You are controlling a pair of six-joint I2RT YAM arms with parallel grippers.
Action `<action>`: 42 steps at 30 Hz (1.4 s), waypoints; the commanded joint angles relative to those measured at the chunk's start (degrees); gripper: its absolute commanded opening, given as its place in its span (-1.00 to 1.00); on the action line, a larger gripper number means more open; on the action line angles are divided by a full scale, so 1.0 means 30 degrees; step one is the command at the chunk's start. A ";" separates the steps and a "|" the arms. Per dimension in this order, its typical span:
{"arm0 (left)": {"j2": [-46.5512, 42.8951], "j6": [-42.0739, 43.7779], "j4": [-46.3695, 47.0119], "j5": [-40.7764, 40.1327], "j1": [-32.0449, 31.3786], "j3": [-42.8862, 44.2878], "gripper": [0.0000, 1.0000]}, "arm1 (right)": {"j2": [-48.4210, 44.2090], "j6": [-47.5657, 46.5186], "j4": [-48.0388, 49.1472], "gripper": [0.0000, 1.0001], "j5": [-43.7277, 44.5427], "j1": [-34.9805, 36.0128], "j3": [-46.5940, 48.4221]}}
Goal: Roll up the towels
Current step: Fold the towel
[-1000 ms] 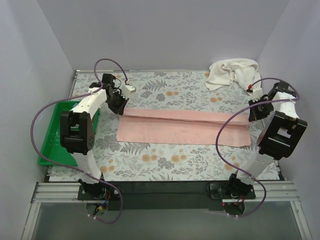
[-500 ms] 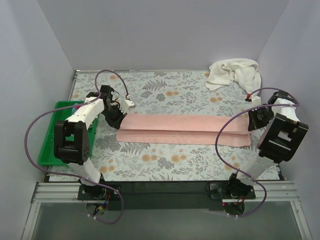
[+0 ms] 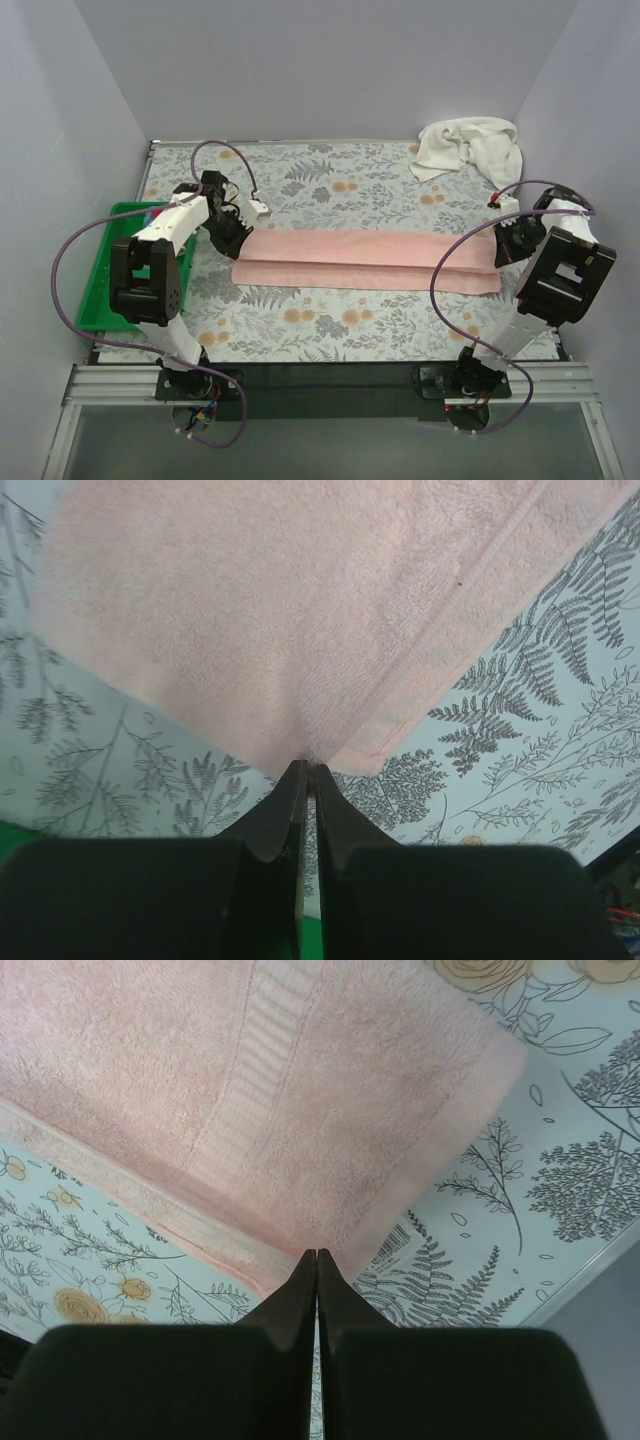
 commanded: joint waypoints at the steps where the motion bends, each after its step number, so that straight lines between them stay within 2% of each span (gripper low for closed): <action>1: -0.0750 0.0365 -0.1001 -0.0073 0.0123 0.1810 -1.00 | -0.1243 -0.0839 -0.0601 -0.97 0.0016 -0.0191 0.1184; 6: -0.1335 0.0512 -0.2435 0.0161 0.0328 0.2574 -1.00 | -0.1891 -0.1482 -0.0895 -0.97 -0.0072 -0.0775 0.1302; 13: -0.2421 0.1829 -0.2848 0.0249 0.0621 -0.0173 -1.00 | -0.1774 -0.2070 -0.1364 -0.97 -0.0102 -0.1100 0.0162; 21: -0.1224 0.1246 -0.1095 0.0220 0.0650 -0.2374 -1.00 | -0.0720 -0.1690 -0.0603 -0.97 -0.0189 -0.0808 -0.1773; 29: -0.0488 0.0718 -0.0125 0.0250 0.0622 -0.2962 -1.00 | -0.0163 -0.1338 0.0042 -0.97 -0.0014 -0.0602 -0.2360; 35: -0.0429 0.0629 -0.0298 0.0366 0.0621 -0.2350 -1.00 | -0.0308 -0.1192 -0.0015 -0.97 0.0074 -0.0602 -0.1864; 42: -0.1043 0.0951 -0.2669 0.0514 0.0651 0.0433 -1.00 | -0.0543 -0.1366 -0.1271 -0.97 -0.0072 -0.1069 0.0827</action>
